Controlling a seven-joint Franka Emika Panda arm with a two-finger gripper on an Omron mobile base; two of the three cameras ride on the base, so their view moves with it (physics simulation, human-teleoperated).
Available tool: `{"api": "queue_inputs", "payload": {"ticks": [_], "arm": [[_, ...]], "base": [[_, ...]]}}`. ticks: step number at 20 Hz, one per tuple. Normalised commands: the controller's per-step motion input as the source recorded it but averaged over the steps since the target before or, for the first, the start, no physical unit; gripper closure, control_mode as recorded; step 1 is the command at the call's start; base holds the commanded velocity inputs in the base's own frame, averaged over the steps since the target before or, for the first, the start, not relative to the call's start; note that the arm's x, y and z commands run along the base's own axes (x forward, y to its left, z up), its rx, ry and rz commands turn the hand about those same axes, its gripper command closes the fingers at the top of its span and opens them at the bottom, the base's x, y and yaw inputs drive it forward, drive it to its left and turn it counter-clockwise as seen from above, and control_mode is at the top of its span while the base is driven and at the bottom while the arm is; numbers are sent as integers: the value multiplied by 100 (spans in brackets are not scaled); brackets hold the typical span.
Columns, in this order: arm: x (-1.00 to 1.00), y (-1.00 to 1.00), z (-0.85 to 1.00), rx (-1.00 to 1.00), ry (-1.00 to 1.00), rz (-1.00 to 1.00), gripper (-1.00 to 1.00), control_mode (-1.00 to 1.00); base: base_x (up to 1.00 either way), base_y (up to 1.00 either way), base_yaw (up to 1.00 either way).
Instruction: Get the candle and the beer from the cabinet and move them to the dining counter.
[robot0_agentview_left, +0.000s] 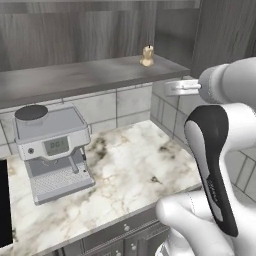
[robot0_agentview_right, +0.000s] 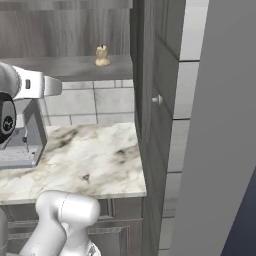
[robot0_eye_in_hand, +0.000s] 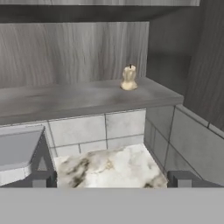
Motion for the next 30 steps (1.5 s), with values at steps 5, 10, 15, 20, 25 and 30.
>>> {"api": "queue_inputs", "payload": {"ticks": [5,10,15,20,25,30], "arm": [[15,-2,0,0,-6,0,-100,-100],[23,0,0,0,-1,0,-100,-100],[15,-3,0,0,0,0,-100,-100],[29,0,0,0,0,0,-100,-100],[23,0,0,0,0,0,-100,-100],[17,0,0,0,-1,0,-100,-100]], "base": [[0,0,0],[0,0,0],[0,0,0],[0,0,0],[0,0,0],[0,0,0]]}}
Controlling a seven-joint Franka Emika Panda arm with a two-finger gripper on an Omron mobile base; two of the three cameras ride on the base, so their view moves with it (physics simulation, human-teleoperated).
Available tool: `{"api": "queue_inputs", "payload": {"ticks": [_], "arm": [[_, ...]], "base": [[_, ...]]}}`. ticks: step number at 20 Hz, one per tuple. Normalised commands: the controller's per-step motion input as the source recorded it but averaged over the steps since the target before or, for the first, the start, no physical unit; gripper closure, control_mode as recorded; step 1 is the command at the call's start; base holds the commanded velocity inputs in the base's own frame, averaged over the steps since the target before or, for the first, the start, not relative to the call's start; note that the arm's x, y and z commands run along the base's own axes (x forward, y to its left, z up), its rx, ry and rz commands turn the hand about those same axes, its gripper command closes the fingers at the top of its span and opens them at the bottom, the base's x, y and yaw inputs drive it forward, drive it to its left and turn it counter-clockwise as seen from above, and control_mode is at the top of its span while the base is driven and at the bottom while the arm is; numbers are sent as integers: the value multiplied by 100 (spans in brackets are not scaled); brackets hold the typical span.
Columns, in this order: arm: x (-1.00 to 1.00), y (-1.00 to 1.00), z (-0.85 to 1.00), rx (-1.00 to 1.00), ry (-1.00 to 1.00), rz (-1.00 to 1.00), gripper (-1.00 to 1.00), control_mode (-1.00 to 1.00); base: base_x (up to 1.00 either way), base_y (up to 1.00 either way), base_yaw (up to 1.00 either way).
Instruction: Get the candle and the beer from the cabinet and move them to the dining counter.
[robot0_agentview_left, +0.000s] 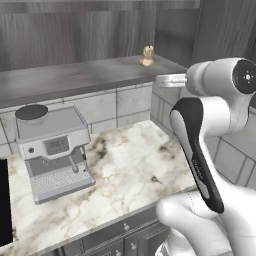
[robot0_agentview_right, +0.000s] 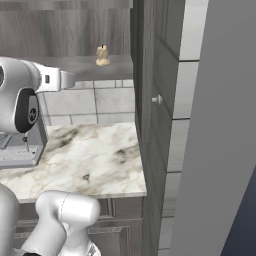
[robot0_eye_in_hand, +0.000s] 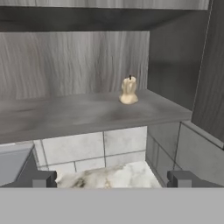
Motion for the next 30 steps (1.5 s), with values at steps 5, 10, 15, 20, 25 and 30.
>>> {"api": "queue_inputs", "payload": {"ticks": [5,10,15,20,25,30], "arm": [[19,0,0,0,-3,0,-100,-100],[21,-8,2,0,-4,0,-100,-100],[26,-17,1,0,-6,0,-100,-100],[34,-12,0,0,-3,0,-100,-100],[31,-2,0,0,0,-1,-100,-100],[40,0,3,0,0,0,-100,-100]], "base": [[0,0,0],[0,0,0],[0,0,0],[0,0,0],[0,0,0],[0,0,0]]}}
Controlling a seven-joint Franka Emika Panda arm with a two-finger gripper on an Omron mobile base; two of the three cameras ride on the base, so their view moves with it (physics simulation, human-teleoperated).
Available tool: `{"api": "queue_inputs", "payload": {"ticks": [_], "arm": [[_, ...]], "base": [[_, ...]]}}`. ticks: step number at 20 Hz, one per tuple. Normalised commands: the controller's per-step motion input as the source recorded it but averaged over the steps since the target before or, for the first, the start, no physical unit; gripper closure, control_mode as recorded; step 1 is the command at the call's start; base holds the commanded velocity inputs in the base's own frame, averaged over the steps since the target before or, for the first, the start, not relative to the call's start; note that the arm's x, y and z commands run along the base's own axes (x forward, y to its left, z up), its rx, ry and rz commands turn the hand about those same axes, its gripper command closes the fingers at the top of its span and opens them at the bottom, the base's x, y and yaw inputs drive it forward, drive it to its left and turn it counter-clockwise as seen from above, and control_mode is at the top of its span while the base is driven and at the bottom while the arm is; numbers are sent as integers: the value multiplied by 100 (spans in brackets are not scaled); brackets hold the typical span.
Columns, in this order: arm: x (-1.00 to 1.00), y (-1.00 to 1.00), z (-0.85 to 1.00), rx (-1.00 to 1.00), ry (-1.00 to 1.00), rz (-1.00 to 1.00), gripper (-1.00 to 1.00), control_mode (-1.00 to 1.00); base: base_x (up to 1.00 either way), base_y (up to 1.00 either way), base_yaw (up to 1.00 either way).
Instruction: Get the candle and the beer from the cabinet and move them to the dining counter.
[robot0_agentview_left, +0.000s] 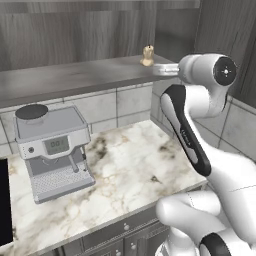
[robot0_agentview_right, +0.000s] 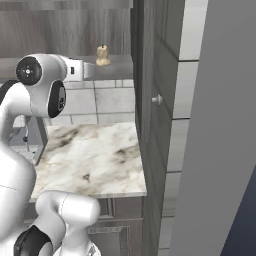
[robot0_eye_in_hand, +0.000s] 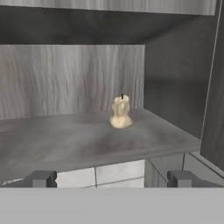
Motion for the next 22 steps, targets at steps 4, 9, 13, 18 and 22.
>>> {"api": "queue_inputs", "payload": {"ticks": [4,9,13,18,22], "arm": [[48,0,1,0,0,0,-100,-100],[46,0,0,0,0,0,-100,-100],[46,0,0,0,0,0,-100,-100],[42,0,0,0,0,0,-100,-100],[40,0,0,0,0,0,-100,-100]], "base": [[0,0,0],[0,0,0],[0,0,0],[0,0,0],[0,0,0]]}}
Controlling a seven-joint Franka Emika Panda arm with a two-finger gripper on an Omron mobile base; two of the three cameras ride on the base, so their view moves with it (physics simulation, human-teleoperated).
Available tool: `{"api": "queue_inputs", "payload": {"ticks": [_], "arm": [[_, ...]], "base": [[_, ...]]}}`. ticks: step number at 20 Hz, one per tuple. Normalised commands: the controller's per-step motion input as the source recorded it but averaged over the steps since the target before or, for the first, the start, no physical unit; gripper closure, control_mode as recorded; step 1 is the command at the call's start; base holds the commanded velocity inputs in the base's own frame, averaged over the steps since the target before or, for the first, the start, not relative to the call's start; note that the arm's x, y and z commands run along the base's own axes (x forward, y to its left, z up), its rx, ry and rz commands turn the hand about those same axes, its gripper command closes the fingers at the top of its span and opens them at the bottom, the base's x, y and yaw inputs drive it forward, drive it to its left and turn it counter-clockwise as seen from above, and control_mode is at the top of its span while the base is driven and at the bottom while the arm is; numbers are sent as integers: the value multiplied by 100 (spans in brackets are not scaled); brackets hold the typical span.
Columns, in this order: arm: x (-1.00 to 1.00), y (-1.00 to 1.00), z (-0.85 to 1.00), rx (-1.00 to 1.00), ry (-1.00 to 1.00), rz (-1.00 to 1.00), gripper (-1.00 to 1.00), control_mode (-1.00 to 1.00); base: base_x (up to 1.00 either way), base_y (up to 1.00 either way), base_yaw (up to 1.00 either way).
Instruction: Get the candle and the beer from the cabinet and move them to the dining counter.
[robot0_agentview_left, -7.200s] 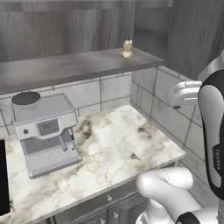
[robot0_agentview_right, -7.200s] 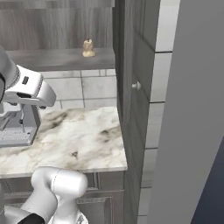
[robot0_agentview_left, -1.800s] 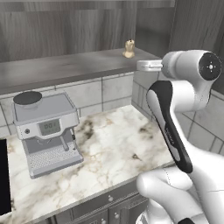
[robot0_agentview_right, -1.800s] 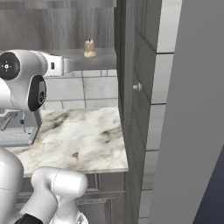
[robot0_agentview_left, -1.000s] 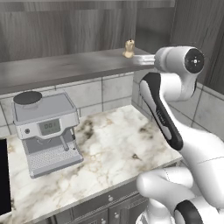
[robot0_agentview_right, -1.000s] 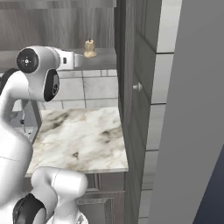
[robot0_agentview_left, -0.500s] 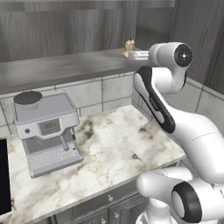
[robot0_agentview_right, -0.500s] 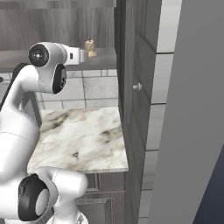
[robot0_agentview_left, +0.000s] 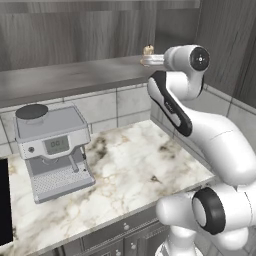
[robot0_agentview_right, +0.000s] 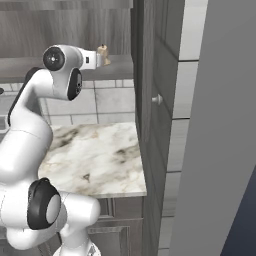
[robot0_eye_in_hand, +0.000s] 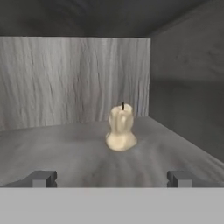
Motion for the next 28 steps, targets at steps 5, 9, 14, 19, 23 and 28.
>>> {"api": "queue_inputs", "payload": {"ticks": [5,9,14,19,23,28], "arm": [[42,0,0,0,0,0,-100,-100],[39,-2,0,0,0,0,-100,-100],[29,-10,0,0,0,0,-100,-100],[30,-4,0,0,0,0,-100,-100],[21,0,0,0,1,0,-100,-100],[25,0,0,0,4,0,-100,-100]], "base": [[0,0,0],[0,0,0],[0,0,0],[0,0,0],[0,0,0],[0,0,0]]}}
